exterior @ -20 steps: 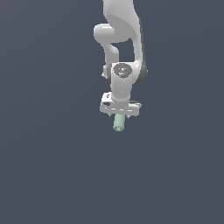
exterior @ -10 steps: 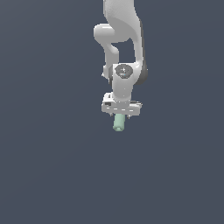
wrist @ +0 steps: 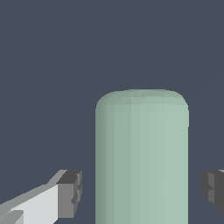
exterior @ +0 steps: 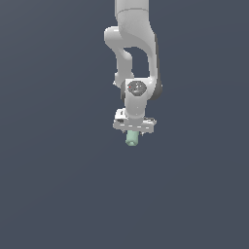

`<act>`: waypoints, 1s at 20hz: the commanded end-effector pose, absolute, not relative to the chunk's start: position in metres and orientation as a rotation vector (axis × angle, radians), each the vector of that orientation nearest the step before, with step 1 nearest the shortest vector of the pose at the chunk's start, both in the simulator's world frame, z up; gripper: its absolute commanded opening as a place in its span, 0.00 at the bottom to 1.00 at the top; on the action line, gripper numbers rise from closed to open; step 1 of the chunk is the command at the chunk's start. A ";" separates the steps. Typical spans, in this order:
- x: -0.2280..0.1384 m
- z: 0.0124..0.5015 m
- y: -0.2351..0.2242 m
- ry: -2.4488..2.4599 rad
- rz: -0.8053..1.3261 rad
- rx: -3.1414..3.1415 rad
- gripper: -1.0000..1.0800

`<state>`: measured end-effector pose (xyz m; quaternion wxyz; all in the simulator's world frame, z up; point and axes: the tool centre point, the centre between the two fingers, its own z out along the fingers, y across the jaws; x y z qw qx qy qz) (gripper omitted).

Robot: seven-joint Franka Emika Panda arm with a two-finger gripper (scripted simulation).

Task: Pick up the object and move it to a goal position.

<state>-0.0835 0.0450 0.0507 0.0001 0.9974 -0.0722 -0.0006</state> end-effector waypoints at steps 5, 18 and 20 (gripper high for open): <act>-0.083 0.039 0.045 -0.227 -0.001 3.133 0.96; -0.083 0.040 0.044 -0.228 0.001 3.133 0.00; -0.083 0.042 0.039 -0.228 0.001 3.133 0.00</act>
